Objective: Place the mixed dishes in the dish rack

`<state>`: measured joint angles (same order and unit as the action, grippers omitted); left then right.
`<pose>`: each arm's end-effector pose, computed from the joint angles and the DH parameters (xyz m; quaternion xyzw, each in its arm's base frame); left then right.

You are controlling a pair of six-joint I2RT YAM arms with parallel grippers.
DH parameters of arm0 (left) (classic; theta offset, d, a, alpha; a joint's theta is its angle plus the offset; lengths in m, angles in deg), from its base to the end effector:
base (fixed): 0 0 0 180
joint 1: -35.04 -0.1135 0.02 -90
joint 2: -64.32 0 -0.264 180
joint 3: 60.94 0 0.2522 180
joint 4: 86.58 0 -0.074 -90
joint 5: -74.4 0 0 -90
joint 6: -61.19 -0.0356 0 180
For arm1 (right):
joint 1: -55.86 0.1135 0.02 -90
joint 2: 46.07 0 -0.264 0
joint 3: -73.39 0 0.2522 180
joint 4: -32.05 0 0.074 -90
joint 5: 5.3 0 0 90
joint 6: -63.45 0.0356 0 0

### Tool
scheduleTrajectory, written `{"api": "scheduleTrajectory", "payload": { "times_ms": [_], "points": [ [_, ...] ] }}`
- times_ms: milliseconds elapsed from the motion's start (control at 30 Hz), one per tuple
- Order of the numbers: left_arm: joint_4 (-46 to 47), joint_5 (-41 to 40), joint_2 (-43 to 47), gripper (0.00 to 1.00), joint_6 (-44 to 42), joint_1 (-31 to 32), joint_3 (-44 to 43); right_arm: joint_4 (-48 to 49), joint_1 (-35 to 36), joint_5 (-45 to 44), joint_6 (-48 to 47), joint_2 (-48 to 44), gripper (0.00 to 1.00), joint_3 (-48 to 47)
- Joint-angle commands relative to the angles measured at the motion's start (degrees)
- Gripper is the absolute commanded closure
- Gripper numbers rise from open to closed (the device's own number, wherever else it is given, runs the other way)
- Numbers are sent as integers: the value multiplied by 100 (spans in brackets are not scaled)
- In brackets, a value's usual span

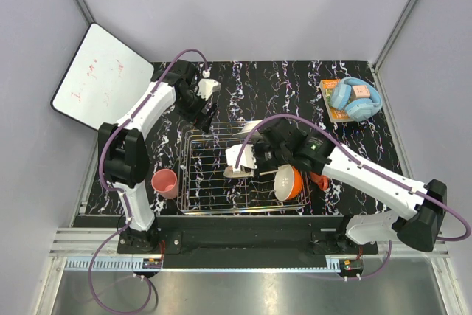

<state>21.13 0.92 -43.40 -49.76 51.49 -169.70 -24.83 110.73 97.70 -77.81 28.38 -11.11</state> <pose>0.3685 -0.1194 0.2672 0.3352 0.9174 -0.1353 0.1666 0.1499 0.2270 0.3326 -0.7635 0.5219 0.1167 0.3620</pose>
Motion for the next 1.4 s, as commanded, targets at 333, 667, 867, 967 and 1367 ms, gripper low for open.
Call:
{"api": "scheduleTrajectory", "payload": {
  "times_ms": [333,667,867,967,1367],
  "points": [
    [192,-96,278,1,-14,-1,26,330,59,-139,626,-63,78,535],
    [183,-25,85,1,91,8,-281,365,59,-420,820,-238,0,641],
    [183,-78,-126,1,117,34,-519,348,59,-710,864,-546,0,264],
    [183,-288,-371,1,161,34,-729,347,59,-1410,715,-870,0,192],
    [148,-333,-513,1,161,60,-687,277,59,-1756,890,-1671,0,306]
  ]
}}
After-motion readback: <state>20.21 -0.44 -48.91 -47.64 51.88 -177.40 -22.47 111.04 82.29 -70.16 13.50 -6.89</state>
